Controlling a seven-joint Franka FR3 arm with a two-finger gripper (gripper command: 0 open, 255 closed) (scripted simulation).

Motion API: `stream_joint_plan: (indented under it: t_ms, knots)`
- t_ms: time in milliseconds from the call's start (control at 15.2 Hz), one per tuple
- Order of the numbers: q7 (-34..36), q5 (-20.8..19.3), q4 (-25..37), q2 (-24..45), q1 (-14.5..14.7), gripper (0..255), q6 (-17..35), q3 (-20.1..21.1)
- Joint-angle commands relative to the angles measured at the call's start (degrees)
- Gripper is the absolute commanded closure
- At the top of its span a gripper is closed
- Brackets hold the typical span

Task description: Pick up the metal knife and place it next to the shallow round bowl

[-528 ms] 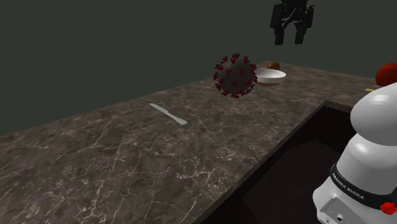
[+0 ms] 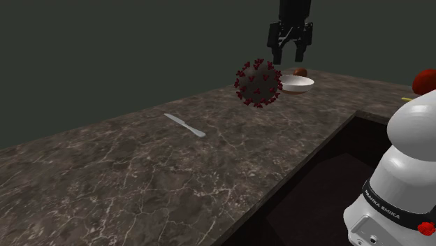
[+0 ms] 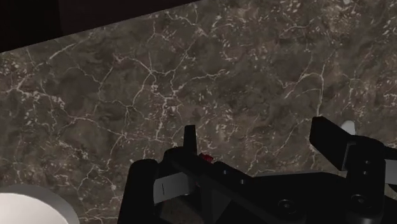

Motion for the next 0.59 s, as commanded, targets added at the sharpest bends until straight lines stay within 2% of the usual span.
stream_joint_plan:
  t_ms: [0,528]
  knots:
    - [1.2,0.7,0.2,2.4,0.7,0,2.9,1.8]
    - [6.8,1.3,3.4,15.0,2.8,0,14.3,9.5]
